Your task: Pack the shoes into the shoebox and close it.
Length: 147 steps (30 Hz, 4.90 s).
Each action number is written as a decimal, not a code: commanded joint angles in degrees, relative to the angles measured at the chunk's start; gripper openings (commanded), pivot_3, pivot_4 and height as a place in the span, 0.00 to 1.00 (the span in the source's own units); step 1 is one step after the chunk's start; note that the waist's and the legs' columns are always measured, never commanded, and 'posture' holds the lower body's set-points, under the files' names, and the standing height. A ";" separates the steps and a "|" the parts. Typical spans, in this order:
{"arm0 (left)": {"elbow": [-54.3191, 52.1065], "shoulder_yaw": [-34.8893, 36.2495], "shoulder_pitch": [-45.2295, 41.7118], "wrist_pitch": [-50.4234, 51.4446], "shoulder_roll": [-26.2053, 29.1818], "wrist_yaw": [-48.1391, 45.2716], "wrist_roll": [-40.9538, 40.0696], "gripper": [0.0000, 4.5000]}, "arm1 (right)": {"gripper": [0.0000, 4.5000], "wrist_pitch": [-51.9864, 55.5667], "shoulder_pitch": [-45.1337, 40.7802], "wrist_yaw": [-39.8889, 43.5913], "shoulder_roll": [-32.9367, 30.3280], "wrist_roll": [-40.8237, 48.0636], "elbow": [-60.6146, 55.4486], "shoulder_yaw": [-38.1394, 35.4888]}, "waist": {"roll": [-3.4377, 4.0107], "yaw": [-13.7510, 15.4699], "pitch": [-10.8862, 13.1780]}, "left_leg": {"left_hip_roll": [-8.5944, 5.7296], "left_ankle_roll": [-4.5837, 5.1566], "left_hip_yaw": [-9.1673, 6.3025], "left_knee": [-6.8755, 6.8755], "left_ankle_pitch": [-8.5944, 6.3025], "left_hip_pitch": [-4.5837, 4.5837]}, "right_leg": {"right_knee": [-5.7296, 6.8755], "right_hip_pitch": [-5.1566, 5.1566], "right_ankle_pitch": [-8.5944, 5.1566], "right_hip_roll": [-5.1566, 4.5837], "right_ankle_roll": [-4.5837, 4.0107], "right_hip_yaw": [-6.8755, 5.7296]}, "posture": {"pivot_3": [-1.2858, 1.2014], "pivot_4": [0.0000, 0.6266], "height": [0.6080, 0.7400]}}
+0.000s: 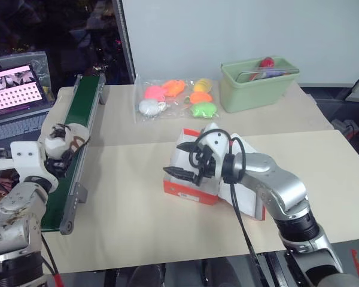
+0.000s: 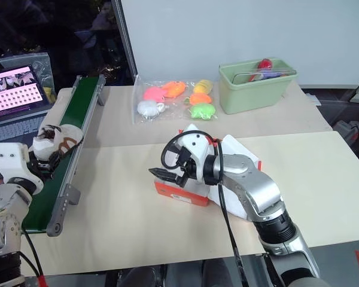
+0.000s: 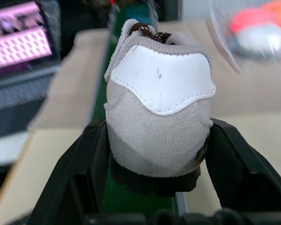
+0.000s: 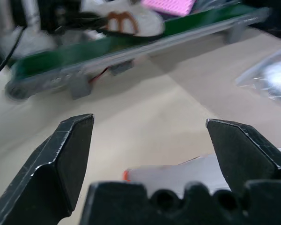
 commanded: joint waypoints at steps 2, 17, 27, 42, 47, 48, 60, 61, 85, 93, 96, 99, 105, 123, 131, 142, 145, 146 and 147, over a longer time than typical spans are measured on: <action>-8.87 -9.14 -7.13 -2.47 -5.17 2.69 1.59 0.66 | 1.00 8.69 -7.66 -14.43 13.17 7.10 11.43 -14.13 | 0.00 0.18 0.00 | -0.01 -0.03 0.00 0.00 0.02 -0.01 | 0.00 -0.02 0.03 0.00 -0.06 0.03 | 0.52 0.24 1.00; -15.89 -23.44 -12.38 1.19 -12.64 -3.77 -3.06 0.66 | 1.00 17.17 -19.94 -39.56 30.43 43.42 36.03 -43.25 | 0.03 -2.75 -0.01 | 0.08 0.01 0.53 0.00 0.03 -0.25 | 0.78 -0.70 0.09 0.15 -0.12 0.63 | 0.52 0.24 1.00; -15.49 -23.41 -12.63 1.03 -12.75 -4.23 -2.93 0.66 | 1.00 10.18 -21.66 -42.72 28.99 52.54 38.69 -42.26 | 0.03 -2.96 -0.01 | 0.07 0.13 0.97 0.02 -0.03 -0.09 | 0.80 -0.59 0.08 0.16 -0.11 0.83 | 0.52 0.24 1.00; -14.78 -22.70 -13.24 1.24 -12.44 -4.35 -2.61 0.66 | 1.00 5.72 -21.76 -41.77 29.90 55.29 38.78 -35.25 | 0.03 -3.05 -0.01 | 0.12 0.20 1.28 0.02 -0.07 -0.10 | 0.78 -0.67 0.08 0.19 -0.11 1.00 | 0.52 0.24 1.00; -14.85 -22.62 -13.03 1.19 -12.42 -4.28 -2.39 0.66 | 1.00 5.43 -21.18 -41.85 29.98 56.25 38.16 -33.72 | 0.03 -3.02 -0.01 | 0.12 0.21 1.28 0.02 -0.07 -0.09 | 0.79 -0.67 0.08 0.20 -0.11 1.02 | 0.52 0.24 1.00; -14.76 -22.50 -13.07 1.18 -12.45 -4.23 -2.39 0.66 | 1.00 5.39 -21.15 -41.75 29.95 56.38 38.07 -33.44 | 0.03 -3.03 -0.01 | 0.12 0.21 1.28 0.02 -0.07 -0.09 | 0.79 -0.67 0.08 0.20 -0.11 1.02 | 0.52 0.24 1.00; -14.94 -22.05 -13.05 1.31 -12.20 -4.34 -2.35 0.65 | 0.36 2.08 -21.74 -41.59 30.96 59.13 37.10 -31.58 | 0.03 -3.05 -0.01 | 0.14 0.22 1.27 0.02 -0.08 -0.09 | 0.79 -0.68 0.08 0.21 -0.11 1.05 | 0.52 0.24 1.00; -14.98 -22.03 -13.01 1.33 -12.20 -4.33 -2.38 0.65 | 0.31 1.73 -21.87 -41.53 31.18 59.36 37.00 -31.43 | 0.03 -3.06 -0.01 | 0.14 0.22 1.28 0.02 -0.08 -0.08 | 0.79 -0.68 0.08 0.21 -0.11 1.05 | 0.52 0.24 1.00; -14.56 -24.62 -11.34 0.71 -10.36 -7.21 -0.64 0.99 | 0.04 -10.57 -21.07 -42.86 25.47 47.84 30.25 -25.86 | 0.03 -3.04 0.00 | 0.18 0.24 1.28 0.02 -0.09 -0.06 | 0.82 -0.72 0.08 0.26 -0.11 1.12 | 0.52 0.24 1.00; -15.16 -22.44 -7.55 -2.03 -6.32 -14.51 -2.90 0.99 | 0.04 6.15 -22.52 -53.44 3.61 43.29 27.78 -28.03 | 0.04 -1.72 0.01 | 0.17 0.25 1.39 0.03 -0.10 -0.16 | 0.74 -0.77 0.08 0.25 -0.11 1.12 | 0.52 0.24 1.00; -12.72 -22.90 -5.99 -5.66 -2.87 -21.80 -3.69 0.99 | 0.04 19.83 -24.81 -58.43 -3.34 48.57 27.67 -29.05 | 0.05 -1.80 0.01 | 0.20 0.27 1.52 0.03 -0.11 -0.24 | 0.72 -0.83 0.09 0.26 -0.11 1.13 | 0.52 0.24 1.00; -9.66 -24.19 -4.72 -10.72 0.42 -29.83 -3.82 0.99 | 0.04 30.10 -27.86 -64.42 -7.35 53.74 30.20 -30.61 | 0.07 -2.06 0.02 | 0.57 0.38 1.70 0.03 -0.18 -0.15 | 0.64 -0.83 0.12 0.39 -0.17 1.35 | 0.52 0.24 1.00; -2.82 -27.33 -6.83 -17.43 3.60 -42.00 -3.99 0.99 | 0.04 36.10 -29.56 -84.58 -8.02 68.67 35.24 -30.31 | 0.08 -1.68 0.02 | 0.87 0.49 2.08 0.03 -0.24 -0.02 | 0.09 -0.52 0.22 0.73 -0.31 1.35 | 0.52 0.24 1.00; 0.27 -29.84 -10.88 -20.62 3.01 -47.40 -3.04 0.99 | 0.04 20.01 -11.15 -102.42 -5.76 84.10 29.04 -18.91 | 0.11 -1.84 0.04 | 0.93 0.61 2.11 0.07 -0.26 -0.10 | 0.04 -0.50 0.40 0.87 -0.18 1.37 | 0.52 0.24 1.00; -0.02 -29.34 -10.57 -20.85 3.27 -46.93 -2.91 0.99 | 0.04 18.24 -10.42 -99.68 -4.78 81.11 30.73 -15.87 | 0.11 -1.94 0.04 | 1.01 0.66 2.15 0.07 -0.29 -0.12 | 0.04 -0.51 0.44 1.05 -0.24 1.40 | 0.52 0.24 1.00; 0.38 -29.93 -11.29 -20.79 2.68 -46.05 -2.45 1.00 | 0.68 18.72 -12.22 -91.97 -3.74 72.56 31.18 -15.25 | 0.11 -1.80 0.04 | 1.01 0.67 2.15 0.07 -0.29 -0.12 | 0.05 -0.51 0.45 1.05 -0.25 1.40 | 0.52 0.24 1.00; 0.84 -29.77 -11.55 -21.02 2.45 -45.80 -2.14 1.00 | 0.92 18.90 -13.30 -90.94 -3.11 70.67 30.30 -15.36 | 0.12 -1.93 0.04 | 1.02 0.67 2.15 0.07 -0.29 -0.10 | 0.05 -0.52 0.46 1.07 -0.26 1.41 | 0.52 0.24 1.00; 1.02 -29.57 -11.64 -20.98 2.25 -45.32 -1.96 1.00 | 0.98 18.93 -13.66 -91.24 -2.98 70.16 29.41 -15.36 | 0.12 -1.94 0.04 | 1.03 0.67 2.15 0.07 -0.29 -0.10 | 0.05 -0.52 0.46 1.08 -0.26 1.41 | 0.52 0.24 1.00; 1.18 -29.27 -11.70 -20.74 1.98 -44.59 -1.80 1.00 | 0.99 18.74 -13.88 -91.99 -2.81 70.03 28.13 -15.54 | 0.12 -1.91 0.04 | 1.03 0.67 2.15 0.07 -0.29 -0.09 | 0.05 -0.52 0.46 1.08 -0.26 1.41 | 0.52 0.24 1.00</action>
